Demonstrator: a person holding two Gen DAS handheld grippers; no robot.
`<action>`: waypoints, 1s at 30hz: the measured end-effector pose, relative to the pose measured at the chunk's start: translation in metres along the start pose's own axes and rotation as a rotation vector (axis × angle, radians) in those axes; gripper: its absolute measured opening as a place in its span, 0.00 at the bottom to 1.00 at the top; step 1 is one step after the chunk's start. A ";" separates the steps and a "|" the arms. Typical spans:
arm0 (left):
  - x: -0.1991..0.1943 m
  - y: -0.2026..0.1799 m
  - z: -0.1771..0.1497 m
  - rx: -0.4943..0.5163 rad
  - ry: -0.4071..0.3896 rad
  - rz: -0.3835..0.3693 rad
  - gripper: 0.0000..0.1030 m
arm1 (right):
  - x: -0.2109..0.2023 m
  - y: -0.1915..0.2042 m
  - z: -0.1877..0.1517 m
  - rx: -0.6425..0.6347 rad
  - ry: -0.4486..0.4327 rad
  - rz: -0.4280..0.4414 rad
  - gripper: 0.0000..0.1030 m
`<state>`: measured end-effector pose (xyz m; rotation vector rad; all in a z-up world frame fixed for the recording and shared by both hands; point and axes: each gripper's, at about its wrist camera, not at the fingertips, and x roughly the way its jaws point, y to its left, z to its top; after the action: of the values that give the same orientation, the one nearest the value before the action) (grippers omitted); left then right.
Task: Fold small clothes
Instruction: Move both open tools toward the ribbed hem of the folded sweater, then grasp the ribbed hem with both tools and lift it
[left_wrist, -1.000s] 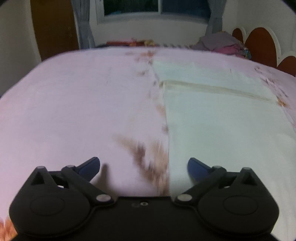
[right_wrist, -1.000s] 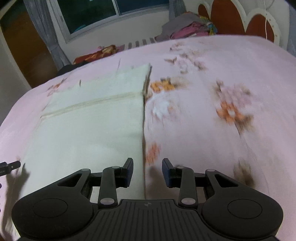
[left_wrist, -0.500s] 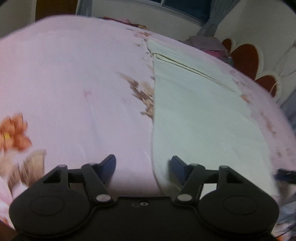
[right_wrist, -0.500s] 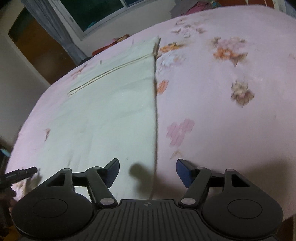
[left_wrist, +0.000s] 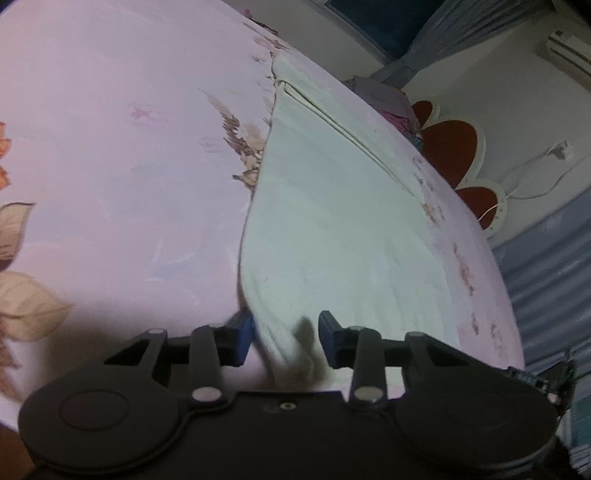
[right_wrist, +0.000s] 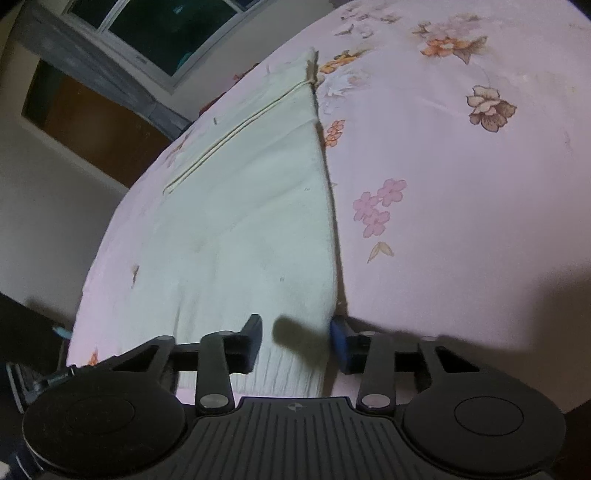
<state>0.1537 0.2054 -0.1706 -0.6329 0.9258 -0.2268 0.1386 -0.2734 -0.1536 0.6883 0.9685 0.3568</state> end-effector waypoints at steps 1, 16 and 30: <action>0.002 0.001 -0.001 -0.004 0.004 -0.005 0.32 | 0.002 -0.001 0.001 0.017 0.001 0.011 0.37; 0.005 0.005 0.000 -0.033 -0.006 -0.002 0.22 | 0.005 -0.013 0.015 0.065 0.030 0.074 0.28; -0.020 0.000 0.016 -0.115 -0.226 -0.105 0.03 | -0.017 0.014 0.036 0.013 -0.103 0.141 0.03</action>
<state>0.1542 0.2209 -0.1502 -0.7972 0.6919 -0.1916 0.1598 -0.2866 -0.1199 0.7819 0.8272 0.4349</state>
